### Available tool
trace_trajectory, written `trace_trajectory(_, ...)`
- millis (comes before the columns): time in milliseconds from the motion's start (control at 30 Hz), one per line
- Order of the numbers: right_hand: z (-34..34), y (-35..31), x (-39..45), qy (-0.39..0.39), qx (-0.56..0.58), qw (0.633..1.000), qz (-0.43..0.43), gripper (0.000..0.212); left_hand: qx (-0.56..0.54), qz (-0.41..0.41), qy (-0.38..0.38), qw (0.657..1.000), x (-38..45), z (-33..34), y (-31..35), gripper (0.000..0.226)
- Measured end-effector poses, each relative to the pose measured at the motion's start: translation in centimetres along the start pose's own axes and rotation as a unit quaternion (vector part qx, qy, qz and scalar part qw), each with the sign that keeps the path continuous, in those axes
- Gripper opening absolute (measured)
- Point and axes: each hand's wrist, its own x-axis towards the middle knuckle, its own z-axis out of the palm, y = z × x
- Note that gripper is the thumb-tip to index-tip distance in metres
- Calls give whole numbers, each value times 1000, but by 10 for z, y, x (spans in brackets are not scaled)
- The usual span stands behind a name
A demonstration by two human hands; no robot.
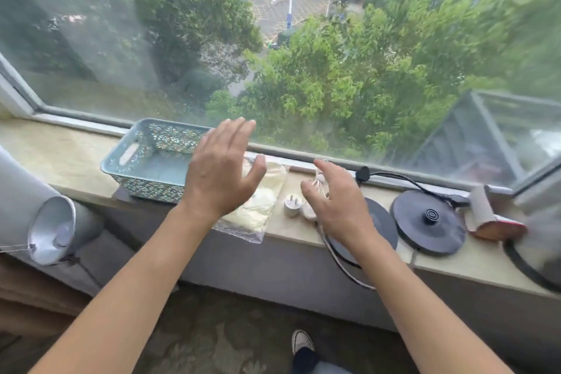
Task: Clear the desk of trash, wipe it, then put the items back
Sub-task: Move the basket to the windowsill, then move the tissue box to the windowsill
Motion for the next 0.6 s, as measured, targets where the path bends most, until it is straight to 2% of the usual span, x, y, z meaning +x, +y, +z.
trace_trajectory(167, -55, 56, -54, 99, -100, 990, 16, 68, -28, 124, -41, 991, -9, 40, 112, 71)
trace_trajectory(333, -125, 118, -125, 180, -158, 967, 87, 64, -83, 187, -87, 975, -28, 71, 216, 75)
trace_trajectory(600, -255, 231, -289, 326, -167, 898, 245, 62, -174, 349, -119, 913, -86, 101, 444, 72)
